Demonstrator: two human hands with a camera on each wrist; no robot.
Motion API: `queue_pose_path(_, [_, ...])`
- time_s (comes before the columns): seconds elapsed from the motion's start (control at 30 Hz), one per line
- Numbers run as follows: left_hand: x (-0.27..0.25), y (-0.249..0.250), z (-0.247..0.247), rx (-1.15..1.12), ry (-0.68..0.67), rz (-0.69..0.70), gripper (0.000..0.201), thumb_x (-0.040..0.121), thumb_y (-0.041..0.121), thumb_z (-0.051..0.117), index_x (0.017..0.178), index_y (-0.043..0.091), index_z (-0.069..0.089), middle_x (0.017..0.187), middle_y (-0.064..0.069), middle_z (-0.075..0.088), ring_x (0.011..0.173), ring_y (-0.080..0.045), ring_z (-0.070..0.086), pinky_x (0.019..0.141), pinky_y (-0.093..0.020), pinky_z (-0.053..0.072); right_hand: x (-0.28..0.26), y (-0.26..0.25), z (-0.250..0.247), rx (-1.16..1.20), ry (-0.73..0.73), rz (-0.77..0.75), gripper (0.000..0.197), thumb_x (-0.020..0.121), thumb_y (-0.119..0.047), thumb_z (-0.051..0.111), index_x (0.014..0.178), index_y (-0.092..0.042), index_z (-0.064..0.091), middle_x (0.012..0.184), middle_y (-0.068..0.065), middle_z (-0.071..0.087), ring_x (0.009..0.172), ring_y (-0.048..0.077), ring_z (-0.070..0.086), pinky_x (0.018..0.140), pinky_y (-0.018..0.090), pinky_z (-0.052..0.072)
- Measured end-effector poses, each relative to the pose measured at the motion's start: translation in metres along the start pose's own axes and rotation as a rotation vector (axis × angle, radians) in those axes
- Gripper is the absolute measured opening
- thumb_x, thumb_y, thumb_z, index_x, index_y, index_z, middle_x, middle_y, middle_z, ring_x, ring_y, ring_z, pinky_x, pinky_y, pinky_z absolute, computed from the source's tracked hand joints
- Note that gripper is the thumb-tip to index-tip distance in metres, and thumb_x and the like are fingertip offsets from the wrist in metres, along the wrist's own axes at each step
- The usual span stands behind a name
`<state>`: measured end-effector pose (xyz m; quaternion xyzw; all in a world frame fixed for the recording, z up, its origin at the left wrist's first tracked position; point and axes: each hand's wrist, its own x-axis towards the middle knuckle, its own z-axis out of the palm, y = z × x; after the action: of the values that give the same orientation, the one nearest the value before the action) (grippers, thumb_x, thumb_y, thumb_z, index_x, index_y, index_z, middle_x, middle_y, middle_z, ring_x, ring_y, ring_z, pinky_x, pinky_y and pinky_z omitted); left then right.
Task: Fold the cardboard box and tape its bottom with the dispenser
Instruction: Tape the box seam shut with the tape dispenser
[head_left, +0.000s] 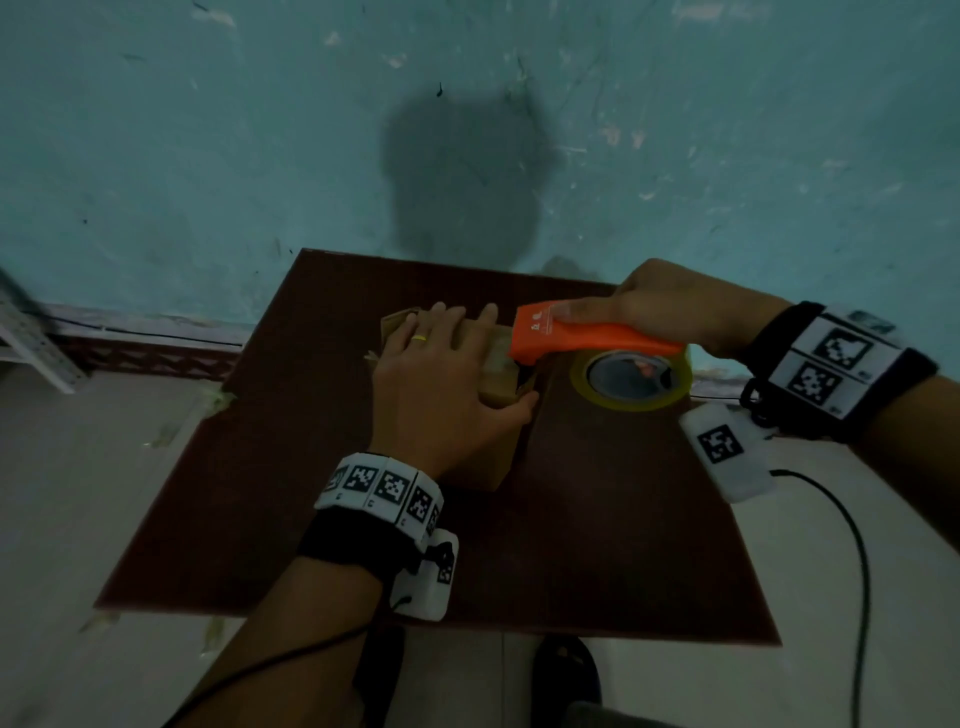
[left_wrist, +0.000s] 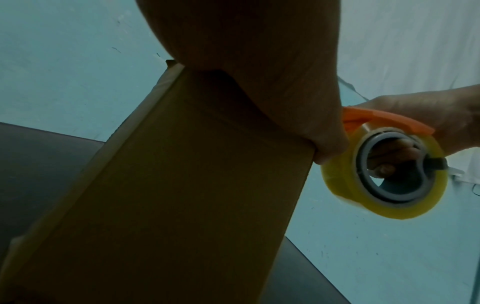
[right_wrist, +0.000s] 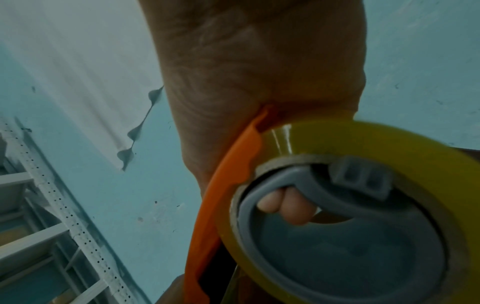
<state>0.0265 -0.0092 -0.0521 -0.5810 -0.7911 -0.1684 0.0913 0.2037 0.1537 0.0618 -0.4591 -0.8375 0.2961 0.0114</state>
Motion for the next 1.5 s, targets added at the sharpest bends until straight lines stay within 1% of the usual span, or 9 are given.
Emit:
queue_pose_path(0.13, [0.0,0.004,0.003,0.055,-0.003,0.025,0.09,0.087,0.084,0.039,0.162,0.034,0.043,0.165,-0.003,0.048,0.155,-0.03,0.04,0.126,-0.051,0.027,0.003,0.003,0.0,-0.003,-0.016,-0.003,0.097,0.074,-0.088,0.071,0.088,0.007,0.078,0.077,0.023,0.078,0.057,0.021,0.064,0.078,0.043,0.061])
queue_pose_path(0.3, [0.002,0.007,0.005,0.103,-0.039,0.041,0.089,0.089,0.079,0.033,0.163,0.029,0.043,0.168,0.004,0.044,0.156,-0.032,0.038,0.125,-0.054,0.028,0.002,0.006,-0.003,-0.039,-0.029,-0.03,0.077,0.078,-0.084,0.07,0.073,-0.008,0.077,0.061,0.005,0.068,0.051,0.015,0.061,0.066,0.03,0.052])
queue_pose_path(0.5, [0.0,0.012,0.006,0.089,-0.032,0.038,0.084,0.089,0.072,0.032,0.158,0.028,0.05,0.163,0.003,0.051,0.153,-0.03,0.044,0.124,-0.053,0.03,-0.001,0.017,-0.005,0.05,-0.091,-0.038,0.083,0.079,-0.08,0.073,0.08,0.003,0.076,0.071,0.02,0.073,0.06,0.023,0.064,0.076,0.037,0.057])
queue_pose_path(0.73, [-0.001,0.013,0.009,0.085,-0.046,0.034,0.08,0.094,0.07,0.031,0.16,0.028,0.047,0.165,0.003,0.048,0.154,-0.031,0.042,0.125,-0.054,0.03,-0.015,0.054,-0.018,0.029,-0.047,0.029,0.082,0.072,-0.082,0.071,0.078,0.0,0.078,0.068,0.017,0.076,0.052,0.016,0.066,0.063,0.027,0.054])
queue_pose_path(0.97, [0.001,0.011,0.007,0.068,-0.064,0.031,0.081,0.093,0.071,0.03,0.161,0.03,0.046,0.167,0.005,0.045,0.156,-0.03,0.039,0.126,-0.053,0.028,-0.052,0.115,-0.054,0.023,0.02,0.177,0.079,0.072,-0.076,0.069,0.083,0.0,0.082,0.072,0.016,0.081,0.057,0.03,0.077,0.067,0.034,0.057])
queue_pose_path(1.23, [0.014,0.003,-0.001,0.098,-0.218,0.085,0.113,0.076,0.094,0.038,0.169,0.038,0.009,0.174,0.006,0.026,0.162,-0.028,0.019,0.128,-0.055,0.015,-0.066,0.106,-0.062,0.107,0.062,0.142,0.076,0.078,-0.071,0.07,0.089,0.003,0.082,0.077,0.019,0.082,0.062,0.039,0.078,0.069,0.037,0.058])
queue_pose_path(1.3, [0.016,0.0,-0.004,0.114,-0.227,0.126,0.121,0.073,0.095,0.047,0.17,0.034,0.009,0.171,0.002,0.028,0.161,-0.027,0.019,0.131,-0.056,0.007,-0.068,0.097,-0.071,0.134,0.098,0.116,0.085,0.07,-0.08,0.072,0.088,0.003,0.083,0.08,0.023,0.081,0.069,0.048,0.077,0.072,0.039,0.056])
queue_pose_path(1.43, [0.017,-0.005,-0.013,0.037,-0.148,0.146,0.116,0.075,0.093,0.05,0.169,0.03,0.021,0.155,-0.002,0.042,0.149,-0.025,0.041,0.132,-0.057,0.001,-0.073,0.074,-0.09,0.172,0.132,0.07,0.112,0.039,-0.1,0.077,0.087,0.002,0.084,0.079,0.024,0.081,0.066,0.041,0.074,0.077,0.043,0.056])
queue_pose_path(1.5, [0.018,-0.008,-0.02,-0.106,-0.113,0.079,0.113,0.076,0.089,0.056,0.168,0.032,0.025,0.15,-0.001,0.042,0.145,-0.027,0.042,0.132,-0.057,0.009,-0.075,0.06,-0.097,0.185,0.156,0.032,0.107,0.047,-0.093,0.079,0.088,0.005,0.083,0.081,0.028,0.08,0.064,0.038,0.072,0.075,0.041,0.056])
